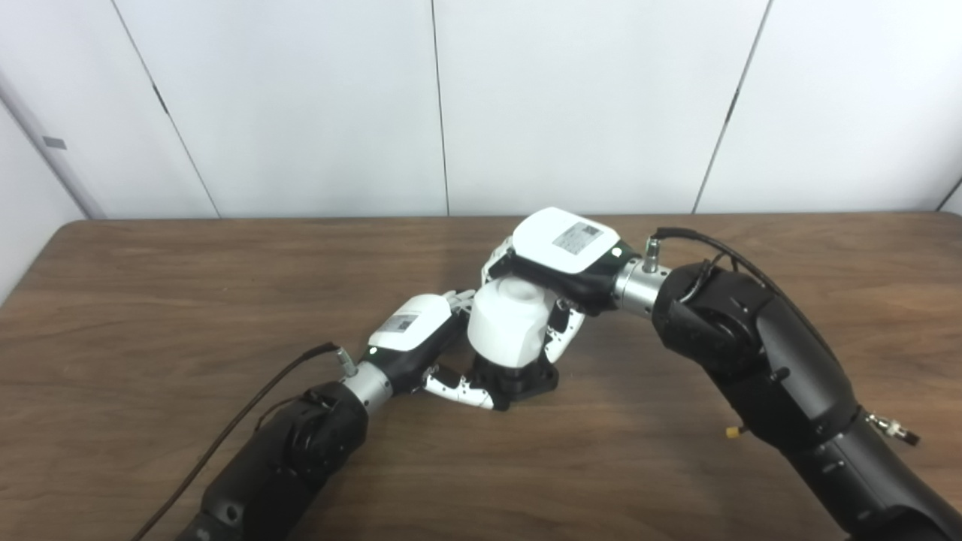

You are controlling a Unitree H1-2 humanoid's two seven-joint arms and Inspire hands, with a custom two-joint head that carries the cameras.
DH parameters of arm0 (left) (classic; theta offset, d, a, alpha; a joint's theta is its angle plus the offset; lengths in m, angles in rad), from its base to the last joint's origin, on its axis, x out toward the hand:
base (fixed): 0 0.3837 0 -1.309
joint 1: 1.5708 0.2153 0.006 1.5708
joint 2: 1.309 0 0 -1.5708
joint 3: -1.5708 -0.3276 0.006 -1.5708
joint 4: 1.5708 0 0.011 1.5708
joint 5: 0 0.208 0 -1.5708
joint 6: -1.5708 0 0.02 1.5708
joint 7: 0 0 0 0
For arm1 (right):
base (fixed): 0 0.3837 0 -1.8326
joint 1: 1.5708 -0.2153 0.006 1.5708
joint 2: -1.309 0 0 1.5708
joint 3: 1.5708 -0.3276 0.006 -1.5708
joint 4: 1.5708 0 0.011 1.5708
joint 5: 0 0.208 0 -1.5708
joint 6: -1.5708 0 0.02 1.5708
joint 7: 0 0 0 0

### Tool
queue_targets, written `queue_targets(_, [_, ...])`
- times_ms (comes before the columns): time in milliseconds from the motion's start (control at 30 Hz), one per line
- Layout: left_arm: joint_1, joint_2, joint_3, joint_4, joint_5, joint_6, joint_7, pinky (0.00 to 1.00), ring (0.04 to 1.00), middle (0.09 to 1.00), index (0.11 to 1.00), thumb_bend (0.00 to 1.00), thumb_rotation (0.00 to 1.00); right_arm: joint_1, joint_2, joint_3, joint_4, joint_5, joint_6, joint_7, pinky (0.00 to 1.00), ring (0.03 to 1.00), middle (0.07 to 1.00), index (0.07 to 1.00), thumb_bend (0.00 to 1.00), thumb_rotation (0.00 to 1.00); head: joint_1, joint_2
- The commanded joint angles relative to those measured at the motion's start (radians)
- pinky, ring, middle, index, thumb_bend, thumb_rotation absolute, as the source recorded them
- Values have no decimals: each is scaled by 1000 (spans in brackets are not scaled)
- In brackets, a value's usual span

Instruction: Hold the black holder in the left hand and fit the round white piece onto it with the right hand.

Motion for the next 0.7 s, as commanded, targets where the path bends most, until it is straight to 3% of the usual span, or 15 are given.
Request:
queue_targets(0, [30,1,-43,21,47,21,-85,971,957,892,483,524,57,-66,-15,-14,-8,-6,-41,-42,755,756,685,480,525,146,0,2])
queue_targets(433, [29,5,-44,10,51,30,-95,974,960,897,483,524,57,-66,-15,-9,8,-17,-83,-54,808,767,685,480,526,145,4,7])
queue_targets(667, [33,2,-40,6,44,31,-98,976,957,893,483,524,56,-56,-10,4,8,-28,-88,-38,768,766,684,481,526,142,4,7])
